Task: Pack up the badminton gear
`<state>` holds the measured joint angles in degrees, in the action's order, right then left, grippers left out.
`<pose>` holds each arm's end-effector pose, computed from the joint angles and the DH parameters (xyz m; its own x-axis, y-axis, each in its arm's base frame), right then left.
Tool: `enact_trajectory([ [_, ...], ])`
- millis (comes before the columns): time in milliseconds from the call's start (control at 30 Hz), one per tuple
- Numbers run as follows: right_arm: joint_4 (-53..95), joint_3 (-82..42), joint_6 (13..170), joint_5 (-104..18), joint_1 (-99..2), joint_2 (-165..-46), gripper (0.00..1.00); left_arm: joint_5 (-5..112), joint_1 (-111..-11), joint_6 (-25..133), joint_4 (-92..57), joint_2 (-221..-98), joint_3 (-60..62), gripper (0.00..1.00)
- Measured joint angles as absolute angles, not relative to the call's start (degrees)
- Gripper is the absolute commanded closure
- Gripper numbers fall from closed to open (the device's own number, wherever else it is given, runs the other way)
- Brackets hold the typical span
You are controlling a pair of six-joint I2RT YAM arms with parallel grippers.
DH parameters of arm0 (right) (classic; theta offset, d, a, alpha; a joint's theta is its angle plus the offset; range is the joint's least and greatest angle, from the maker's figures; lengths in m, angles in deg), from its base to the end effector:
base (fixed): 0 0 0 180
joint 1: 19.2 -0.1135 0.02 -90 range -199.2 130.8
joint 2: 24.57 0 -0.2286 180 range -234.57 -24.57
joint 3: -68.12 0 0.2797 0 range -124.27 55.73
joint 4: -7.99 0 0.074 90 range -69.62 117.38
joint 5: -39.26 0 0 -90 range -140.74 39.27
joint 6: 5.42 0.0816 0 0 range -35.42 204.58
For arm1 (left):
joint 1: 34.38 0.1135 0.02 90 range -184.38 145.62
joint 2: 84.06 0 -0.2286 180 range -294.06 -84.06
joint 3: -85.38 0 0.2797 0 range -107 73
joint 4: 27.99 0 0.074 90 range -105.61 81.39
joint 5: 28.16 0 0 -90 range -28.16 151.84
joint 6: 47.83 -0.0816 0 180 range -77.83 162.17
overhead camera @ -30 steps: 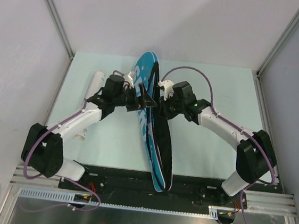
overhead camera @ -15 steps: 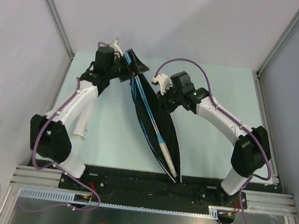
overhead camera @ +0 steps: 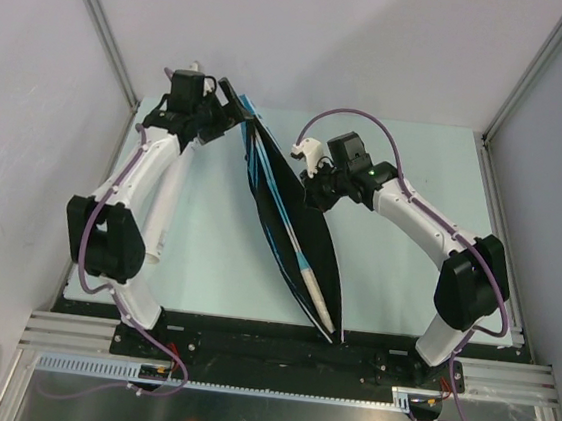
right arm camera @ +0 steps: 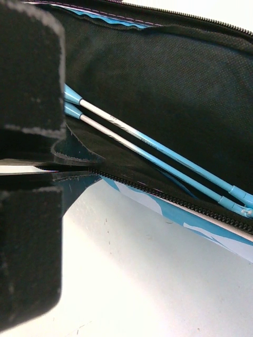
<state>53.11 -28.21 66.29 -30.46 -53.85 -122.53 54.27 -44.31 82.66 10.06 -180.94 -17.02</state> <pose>0.3413 0.2702 0.2223 -0.3402 -0.5930 -0.7298 -0.8799 0.4745 0.0247 0.4477 -0.0893 0.2841 -0.5849 -0.5511 -0.5952 -0.1307 0.7882 -0.6013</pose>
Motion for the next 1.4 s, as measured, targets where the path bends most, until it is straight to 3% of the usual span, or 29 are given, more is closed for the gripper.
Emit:
enact_trajectory([
  [200,53.13,-28.32,66.27,-30.22,-53.85,-122.57,1.0,53.72,-43.81,82.77,10.63,-187.22,-23.8,0.02],
  [300,53.48,-28.67,66.27,-30.22,-53.98,-122.77,1.0,53.48,-43.72,82.74,10.92,-190.17,-26.18,0.06],
  [500,54.47,-29.85,66.27,-30.51,-54.9,-123.49,1.0,53.33,-43.66,83.27,12.01,-193.16,-28.1,0.24],
  [633,54.38,-29.87,66.29,-31.12,-55.45,-123.49,1.0,53.63,-43.55,82.9,12.49,-194.23,-30.51,0.51],
  [767,54.34,-29.87,66.97,-31.6,-55.71,-123.49,0.98,53.2,-43.13,82.29,12.38,-194.56,-31.91,0.66],
  [833,54.05,-29.87,68.39,-31.45,-55.58,-123.49,0.96,52.82,-42.93,82.11,12.6,-194.56,-31.82,0.83],
  [900,53.88,-29.87,71.01,-31.16,-55.42,-123.49,0.88,52.67,-42.8,81.96,12.69,-194.32,-31.38,0.99],
  [933,53.75,-29.87,72.35,-30.92,-55.45,-123.49,0.74,52.82,-42.78,81.78,12.42,-193.86,-30.62,1.0],
  [1000,53.46,-29.87,75.91,-30.92,-55.6,-123.49,0.66,53.11,-42.61,81.54,12.23,-192.53,-28.65,1.0],
  [1033,52.76,-29.89,77.77,-31.03,-55.75,-123.49,0.57,53.15,-42.43,81.63,12.18,-191.59,-27.38,1.0],
  [1133,49.57,-30.03,86.36,-32.58,-55.97,-123.49,0.46,53.3,-41.93,82.07,12.1,-188.46,-23.3,1.0],
  [1267,42.62,-30.09,99.98,-33.85,-56.23,-123.49,0.43,52.82,-41.82,83.09,12.49,-183.79,-18.29,1.0],
  [1400,34.71,-32.67,111.63,-33.28,-56.52,-125.39,0.48,50.86,-41.91,83.9,13.21,-180.66,-15.86,1.0],
])
